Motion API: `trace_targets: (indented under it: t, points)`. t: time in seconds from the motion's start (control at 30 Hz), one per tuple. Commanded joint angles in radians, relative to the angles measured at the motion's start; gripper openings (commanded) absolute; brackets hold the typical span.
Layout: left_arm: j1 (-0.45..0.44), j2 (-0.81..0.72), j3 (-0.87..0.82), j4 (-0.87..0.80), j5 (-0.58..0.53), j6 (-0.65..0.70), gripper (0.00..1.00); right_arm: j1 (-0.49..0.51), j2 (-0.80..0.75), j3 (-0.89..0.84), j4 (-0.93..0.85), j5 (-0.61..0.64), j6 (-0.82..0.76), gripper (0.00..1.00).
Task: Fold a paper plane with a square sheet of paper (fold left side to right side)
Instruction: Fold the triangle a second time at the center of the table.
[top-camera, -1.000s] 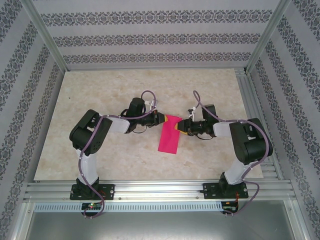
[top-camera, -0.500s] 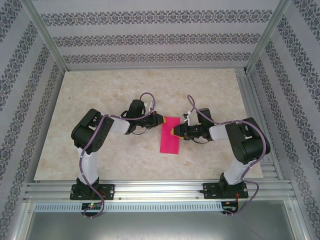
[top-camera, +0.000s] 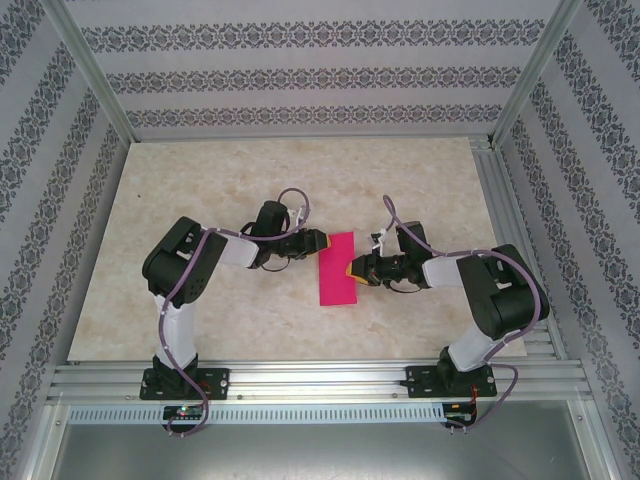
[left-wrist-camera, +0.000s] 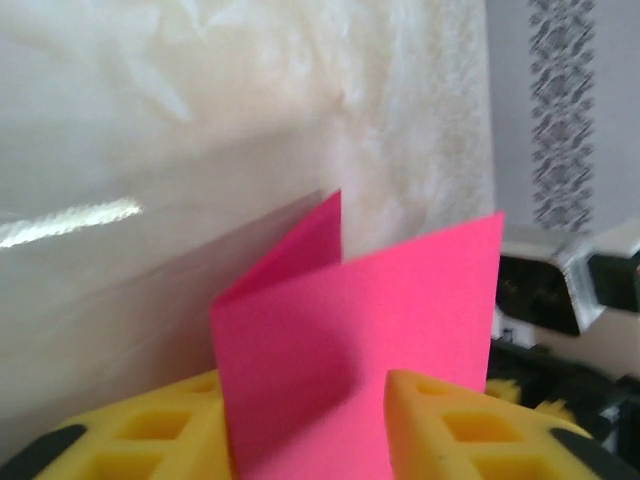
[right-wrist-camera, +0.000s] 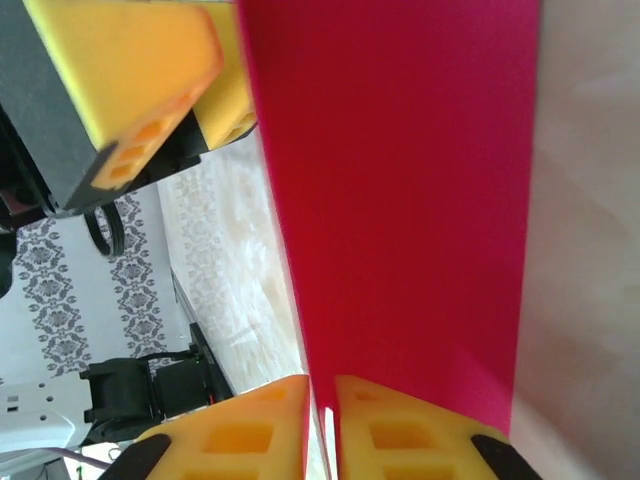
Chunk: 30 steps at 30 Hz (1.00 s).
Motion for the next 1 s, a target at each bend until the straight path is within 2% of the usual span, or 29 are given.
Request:
trace_targets:
  t: [0.0, 0.13, 0.27, 0.43, 0.7, 0.97]
  points:
    - [0.023, -0.113, 0.020, -0.212, -0.092, 0.169, 0.51, 0.012, -0.029, 0.037, -0.080, 0.026, 0.030, 0.14]
    - [0.022, -0.273, 0.006, -0.428, -0.233, 0.322, 0.59, 0.014, -0.041, 0.057, -0.137, 0.028, 0.047, 0.14]
    - [-0.013, -0.457, -0.081, -0.470, -0.256, 0.397, 0.61, 0.014, -0.044, 0.099, -0.248, 0.054, 0.015, 0.15]
    - [-0.204, -0.606, -0.138, -0.554, -0.348, 0.474, 0.63, 0.016, -0.030, 0.123, -0.275, 0.053, 0.023, 0.15]
    - [-0.434, -0.588, -0.119, -0.555, -0.505, 0.527, 0.63, 0.015, -0.018, 0.158, -0.330, 0.056, 0.027, 0.15]
    - [-0.553, -0.446, -0.041, -0.544, -0.647, 0.563, 0.67, 0.015, 0.009, 0.176, -0.347, 0.046, 0.043, 0.15]
